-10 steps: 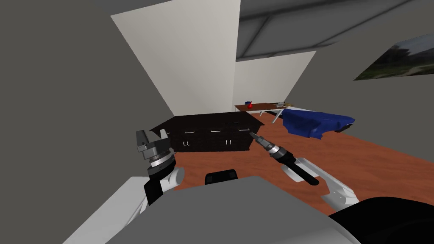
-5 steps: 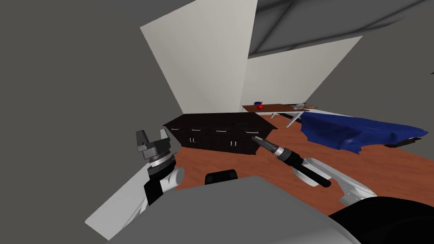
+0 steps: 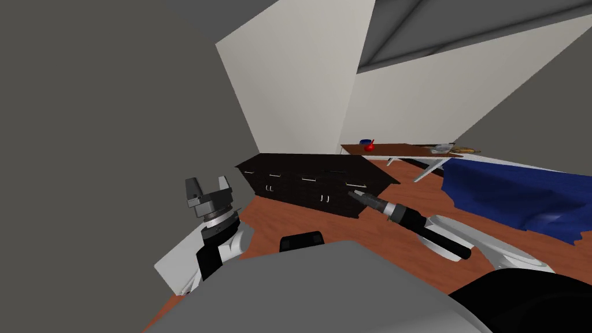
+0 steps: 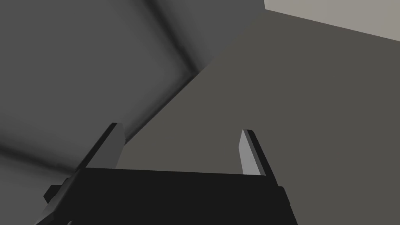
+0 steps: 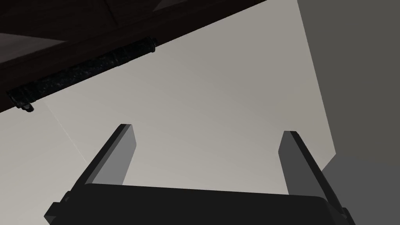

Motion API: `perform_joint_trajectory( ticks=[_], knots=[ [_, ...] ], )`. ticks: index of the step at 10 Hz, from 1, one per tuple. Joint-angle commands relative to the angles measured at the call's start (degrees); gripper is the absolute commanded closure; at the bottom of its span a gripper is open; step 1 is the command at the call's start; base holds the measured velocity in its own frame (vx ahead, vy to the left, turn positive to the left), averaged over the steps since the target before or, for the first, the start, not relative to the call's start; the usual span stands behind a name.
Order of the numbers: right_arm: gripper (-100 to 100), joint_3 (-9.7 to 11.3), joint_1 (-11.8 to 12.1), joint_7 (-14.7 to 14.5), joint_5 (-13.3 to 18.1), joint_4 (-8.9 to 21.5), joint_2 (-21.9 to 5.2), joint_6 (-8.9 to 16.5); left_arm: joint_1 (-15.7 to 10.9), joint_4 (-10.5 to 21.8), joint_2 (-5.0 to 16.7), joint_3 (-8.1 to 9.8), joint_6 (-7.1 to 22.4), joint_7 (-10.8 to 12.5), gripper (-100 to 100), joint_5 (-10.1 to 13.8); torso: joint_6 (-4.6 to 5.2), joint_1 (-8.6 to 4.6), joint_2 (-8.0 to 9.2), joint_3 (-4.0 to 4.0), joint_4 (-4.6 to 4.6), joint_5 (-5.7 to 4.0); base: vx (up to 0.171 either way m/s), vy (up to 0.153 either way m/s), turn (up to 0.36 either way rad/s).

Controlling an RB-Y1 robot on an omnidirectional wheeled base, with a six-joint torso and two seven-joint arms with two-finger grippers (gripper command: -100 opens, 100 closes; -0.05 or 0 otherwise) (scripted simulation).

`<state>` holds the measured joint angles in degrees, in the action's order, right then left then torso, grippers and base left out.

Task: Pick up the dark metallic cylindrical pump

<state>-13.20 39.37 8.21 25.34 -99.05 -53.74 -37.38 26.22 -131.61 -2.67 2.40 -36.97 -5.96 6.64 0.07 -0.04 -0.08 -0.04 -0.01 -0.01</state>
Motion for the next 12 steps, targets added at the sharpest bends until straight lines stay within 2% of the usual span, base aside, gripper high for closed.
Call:
perform_joint_trajectory(
  ticks=[1,2,3,4,5,6,7,8,9,12],
  knots=[
    [-100,-0.09,0.84,-0.4,2.12,2.86,-2.86,-0.52,0.0,0.0,0.0,0.0,0.0,0.0,0,0.0,0.0,0.0,0.0,0.0,0.0,0.0,0.028,0.019,0.31],
    [-100,-0.09,0.84,-0.4,2.12,4.16,-3.38,-0.52,-0.01,0.0,0.0,-0.01,0.0,0.0,0,0.0,-0.1,0.03,-0.05,-0.03,-0.01,0.01,0.031,0.009,0.255],
    [-100,-0.39,2.03,-0.6,4.13,6.06,-5.63,-0.54,0.0,0.0,0.0,0.0,0.0,0.0,0,0.0,-0.03,0.02,-0.06,-0.03,-0.01,0.01,0.039,0.013,0.382],
    [-100,-0.39,2.03,-0.6,4.13,7.17,-6.63,-0.54,-0.01,0.0,0.0,-0.01,0.0,0.0,0,0.0,-0.09,0.03,-0.09,-0.05,-0.02,0.01,0.043,0.007,0.213],
    [-100,-0.71,3.22,-0.79,6.13,9.25,-8.24,-0.55,0.0,0.0,0.0,0.0,0.0,0.0,0,0.0,-0.02,0.02,-0.1,-0.06,-0.02,0.01,0.051,0.02,0.359],
    [-100,-0.71,3.22,-0.79,6.13,10.18,-9.85,-0.55,-0.01,0.0,0.0,-0.01,0.0,0.0,0,0.0,-0.09,0.05,-0.15,-0.08,-0.03,0.02,0.046,0.002,0.22],
    [-100,-1.04,4.37,-0.96,8.09,12.5,-11.64,-0.56,0.0,0.0,0.0,0.0,0.0,0.0,0,0.0,-0.02,0.02,-0.13,-0.08,-0.03,0.01,0.05,0.005,0.332],
    [-100,-1.04,4.37,-0.96,8.09,13.13,-13.01,-0.56,-0.01,0.0,0.0,0.0,0.0,0.0,0,0.0,-0.07,0.03,-0.15,-0.09,-0.03,0.01,0.042,0.001,0.192],
    [-100,-1.33,5.51,-1.12,10.0,15.11,-14.76,-0.57,0.0,0.0,0.0,0.0,0.0,0.0,0,0.0,0.0,0.02,-0.12,-0.07,-0.03,0.01,0.05,0.001,0.358],
    [-100,-1.54,6.63,-1.26,11.83,18.67,-19.04,-0.61,0.0,0.0,0.0,0.0,0.0,0.0,0,0.0,-0.08,0.01,-0.17,-0.1,-0.04,0.01,0.047,-0.008,0.249]
  ],
)
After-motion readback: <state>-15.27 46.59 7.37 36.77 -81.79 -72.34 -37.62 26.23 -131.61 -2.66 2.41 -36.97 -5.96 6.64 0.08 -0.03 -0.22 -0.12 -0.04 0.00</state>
